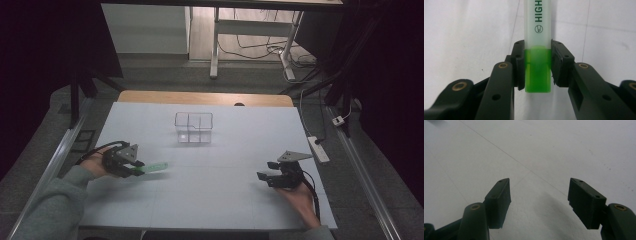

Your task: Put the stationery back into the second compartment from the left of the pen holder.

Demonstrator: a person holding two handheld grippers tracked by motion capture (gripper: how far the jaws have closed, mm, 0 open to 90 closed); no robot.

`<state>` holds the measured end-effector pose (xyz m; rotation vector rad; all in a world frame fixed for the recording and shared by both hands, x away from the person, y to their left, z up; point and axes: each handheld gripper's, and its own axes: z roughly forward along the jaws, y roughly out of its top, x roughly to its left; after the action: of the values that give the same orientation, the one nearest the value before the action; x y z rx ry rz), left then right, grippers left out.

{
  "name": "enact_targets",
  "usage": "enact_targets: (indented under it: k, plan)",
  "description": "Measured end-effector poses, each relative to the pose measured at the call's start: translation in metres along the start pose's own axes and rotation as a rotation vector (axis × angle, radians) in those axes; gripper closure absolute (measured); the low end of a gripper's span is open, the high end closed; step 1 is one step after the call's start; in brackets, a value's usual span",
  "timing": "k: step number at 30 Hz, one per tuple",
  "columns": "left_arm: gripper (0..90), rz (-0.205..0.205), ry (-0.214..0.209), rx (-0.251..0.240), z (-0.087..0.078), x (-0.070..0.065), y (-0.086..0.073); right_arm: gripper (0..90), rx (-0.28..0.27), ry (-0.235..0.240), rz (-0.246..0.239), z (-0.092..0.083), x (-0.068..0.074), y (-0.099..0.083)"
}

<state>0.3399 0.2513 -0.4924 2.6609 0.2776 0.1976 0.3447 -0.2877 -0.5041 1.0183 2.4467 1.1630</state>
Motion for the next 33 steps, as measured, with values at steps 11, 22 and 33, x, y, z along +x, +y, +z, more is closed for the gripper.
enact_targets:
  k: [11,22,33]
  plan:
    - [66.7,-0.048,0.052,-0.029,0.003,-0.014,0.020,35.0,-0.020,0.001,0.000,-0.003,0.001,0.001]
    - [66.6,-0.121,0.096,-0.087,0.008,-0.022,0.038,34.8,-0.039,-0.003,-0.006,-0.005,0.002,0.003]
    - [66.6,-0.120,0.135,-0.090,0.018,-0.031,0.062,33.9,-0.042,-0.010,-0.040,-0.004,0.008,0.008]
